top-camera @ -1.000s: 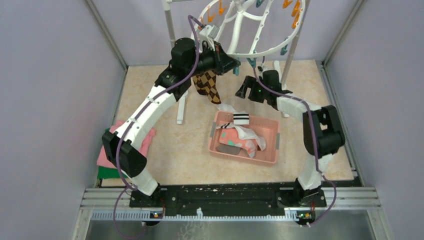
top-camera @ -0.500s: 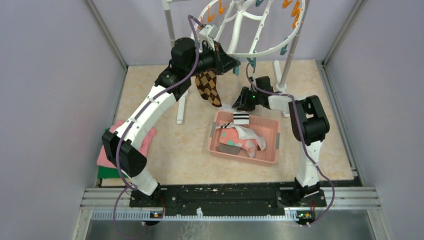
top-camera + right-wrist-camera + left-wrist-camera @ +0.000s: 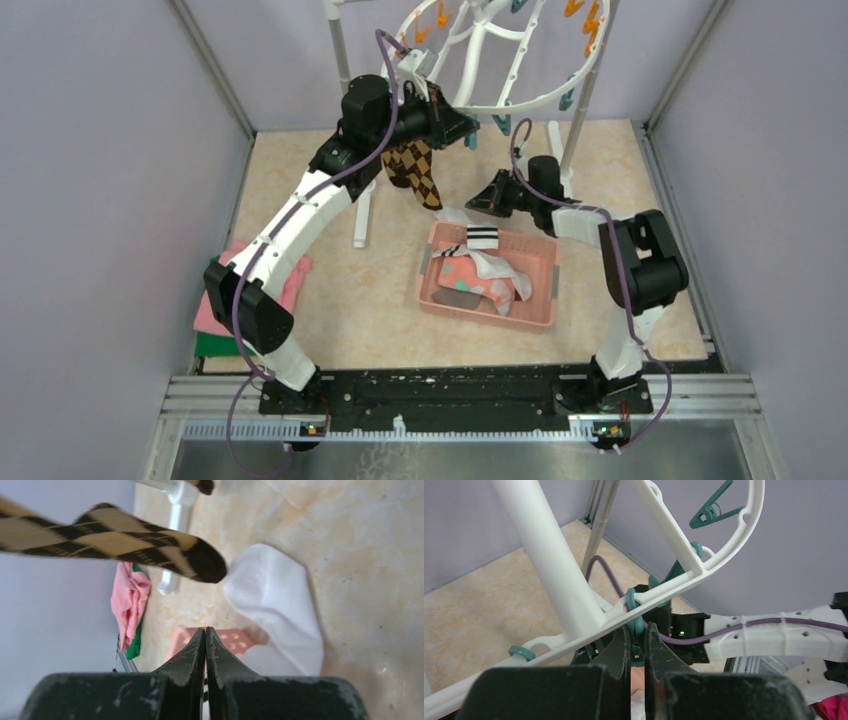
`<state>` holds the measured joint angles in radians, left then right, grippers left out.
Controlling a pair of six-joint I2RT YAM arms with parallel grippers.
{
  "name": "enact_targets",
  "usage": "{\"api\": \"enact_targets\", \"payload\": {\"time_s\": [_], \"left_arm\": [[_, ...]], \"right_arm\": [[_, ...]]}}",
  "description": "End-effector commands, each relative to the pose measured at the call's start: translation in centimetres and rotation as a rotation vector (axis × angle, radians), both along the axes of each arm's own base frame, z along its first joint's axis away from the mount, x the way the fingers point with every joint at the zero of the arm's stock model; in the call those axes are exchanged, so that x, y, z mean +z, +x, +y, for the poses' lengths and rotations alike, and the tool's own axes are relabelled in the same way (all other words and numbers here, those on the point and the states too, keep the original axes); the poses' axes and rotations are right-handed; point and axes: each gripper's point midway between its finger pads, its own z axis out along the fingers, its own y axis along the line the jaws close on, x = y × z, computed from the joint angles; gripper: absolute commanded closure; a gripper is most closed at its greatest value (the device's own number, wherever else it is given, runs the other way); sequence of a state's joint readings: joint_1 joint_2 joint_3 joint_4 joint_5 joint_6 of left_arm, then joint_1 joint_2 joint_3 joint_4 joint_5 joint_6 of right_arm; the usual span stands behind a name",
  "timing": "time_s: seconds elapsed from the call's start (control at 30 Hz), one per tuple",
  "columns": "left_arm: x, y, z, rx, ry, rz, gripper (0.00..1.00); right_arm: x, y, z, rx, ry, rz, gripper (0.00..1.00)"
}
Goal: Remove the socks clipped to the hanger
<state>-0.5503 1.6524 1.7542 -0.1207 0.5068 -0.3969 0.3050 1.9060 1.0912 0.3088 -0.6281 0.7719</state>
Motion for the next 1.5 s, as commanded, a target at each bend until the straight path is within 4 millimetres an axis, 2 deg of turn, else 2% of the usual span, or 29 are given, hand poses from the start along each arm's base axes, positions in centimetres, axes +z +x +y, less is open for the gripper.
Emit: {"api": "enact_targets", "payload": {"time_s": [0.0,0.07,0.1,0.17,0.27,0.4,0.6,0.67,0.7,0.93,1.07,1.2,1.27,1.37,1.43,1.47], "left_arm": [[4.7,-1.5,0.6,-0.028,-0.057,-0.141,1.0],[4.7,-1.5,0.6,-0.028,-0.056,-0.14,1.0],[4.7,-1.6,0.6,-0.029,-0.056,-0.139,1.0],[4.7,-1.5,0.7,-0.028,-0.057,-0.139,1.0],[4.7,-1.6,0.6,-0.033,-0.061,-0.138,1.0],[4.7,-1.6,0.6,-0.036,-0.064,-0.138,1.0],[4.6,-1.6,0.5,-0.039,-0.066,-0.137,1.0],[4.6,-1.6,0.5,-0.039,-0.067,-0.136,1.0],[4.7,-1.6,0.5,-0.039,-0.068,-0.137,1.0],[4.7,-1.4,0.4,-0.039,-0.069,-0.136,1.0],[4.6,-1.4,0.4,-0.037,-0.069,-0.134,1.0],[4.8,-1.4,0.4,-0.035,-0.069,-0.138,1.0],[4.8,-1.3,0.4,-0.033,-0.066,-0.139,1.0],[4.9,-1.3,0.5,-0.03,-0.065,-0.142,1.0],[4.9,-1.3,0.5,-0.027,-0.065,-0.144,1.0],[5.0,-1.2,0.5,-0.025,-0.065,-0.145,1.0]], "right_arm": [[8.0,-0.7,-1.2,-0.037,0.052,-0.257,1.0],[8.0,-1.5,-2.2,-0.054,0.022,-0.257,1.0],[7.6,-1.8,-2.8,-0.065,-0.002,-0.236,0.92],[6.3,-2.2,-4.2,-0.096,-0.07,-0.183,0.59],[3.9,-2.4,-6.2,-0.134,-0.163,-0.093,0.4],[1.7,-2.4,-7.5,-0.135,-0.196,0.035,0.32],[-0.1,-1.2,-6.7,-0.095,-0.177,0.143,0.23],[-1.1,-1.3,-5.9,-0.061,-0.142,0.202,0.03],[-1.5,-1.4,-5.4,-0.046,-0.117,0.227,0.01],[-2.0,-1.7,-3.0,0.0,-0.02,0.269,0.04],[-1.7,-0.6,-1.6,0.003,0.048,0.248,0.2],[-0.9,0.7,-0.5,-0.008,0.113,0.221,0.31],[0.0,1.3,0.0,-0.009,0.161,0.206,0.4],[1.6,1.8,0.4,-0.002,0.22,0.178,0.59],[2.8,1.9,0.6,0.004,0.253,0.151,0.78],[3.3,1.9,0.6,0.009,0.262,0.138,0.84]]}}
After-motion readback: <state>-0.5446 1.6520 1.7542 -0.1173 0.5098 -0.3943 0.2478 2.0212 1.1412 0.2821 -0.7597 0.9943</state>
